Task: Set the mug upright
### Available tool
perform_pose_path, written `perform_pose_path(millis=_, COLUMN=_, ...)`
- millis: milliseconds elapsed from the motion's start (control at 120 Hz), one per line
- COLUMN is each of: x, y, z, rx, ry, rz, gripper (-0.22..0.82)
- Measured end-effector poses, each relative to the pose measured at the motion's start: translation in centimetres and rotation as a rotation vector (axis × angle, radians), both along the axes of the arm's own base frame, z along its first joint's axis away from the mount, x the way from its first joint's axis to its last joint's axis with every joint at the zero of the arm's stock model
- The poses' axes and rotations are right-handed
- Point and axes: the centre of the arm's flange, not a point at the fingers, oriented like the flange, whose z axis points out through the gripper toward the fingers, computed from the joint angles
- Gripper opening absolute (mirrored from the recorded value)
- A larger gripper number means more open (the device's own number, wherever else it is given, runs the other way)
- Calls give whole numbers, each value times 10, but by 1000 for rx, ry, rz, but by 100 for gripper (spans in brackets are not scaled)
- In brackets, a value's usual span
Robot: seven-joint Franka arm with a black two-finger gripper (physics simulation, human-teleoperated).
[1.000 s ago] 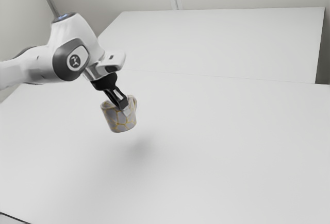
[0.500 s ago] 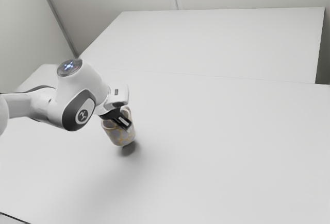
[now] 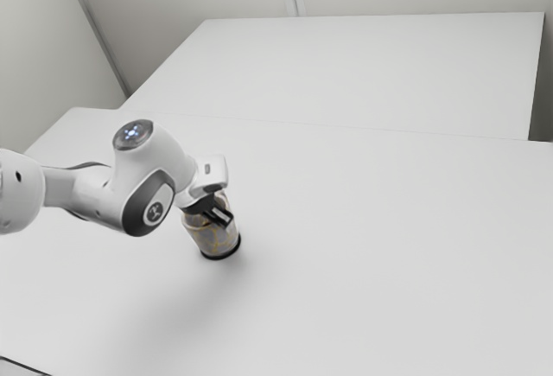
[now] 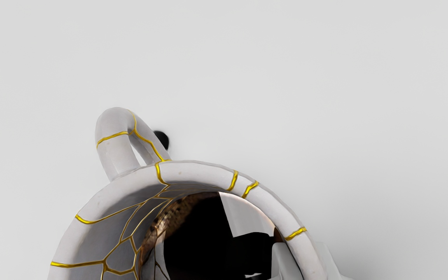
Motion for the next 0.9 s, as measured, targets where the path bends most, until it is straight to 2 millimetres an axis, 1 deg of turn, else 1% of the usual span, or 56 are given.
perform_pose_path(millis=100, x=1, y=0, z=-7, rx=-4, ry=10, rz=8, gripper=-18)
perform_pose_path(millis=133, x=1, y=0, z=-8, rx=-5, ry=13, rz=11, gripper=-17)
perform_pose_path(millis=225, x=0, y=-1, z=-9, rx=-9, ry=17, rz=15, gripper=1)
perform_pose_path(millis=300, x=0, y=-5, z=-6, rx=-11, ry=14, rz=9, gripper=17)
perform_pose_path(millis=392, x=2, y=-11, z=4, rx=-17, ry=6, rz=7, gripper=32)
perform_pose_path(millis=433, x=7, y=-12, z=16, rx=-25, ry=4, rz=18, gripper=37)
perform_pose_path(millis=483, x=18, y=-14, z=37, rx=-35, ry=6, rz=35, gripper=42)
perform_pose_path(millis=600, x=37, y=-15, z=76, rx=-49, ry=55, rz=76, gripper=50)
perform_pose_path(millis=708, x=52, y=-19, z=108, rx=-54, ry=119, rz=107, gripper=54)
perform_pose_path(millis=792, x=63, y=-22, z=124, rx=-54, ry=177, rz=127, gripper=56)
perform_pose_path(millis=900, x=76, y=-25, z=151, rx=-55, ry=230, rz=147, gripper=58)
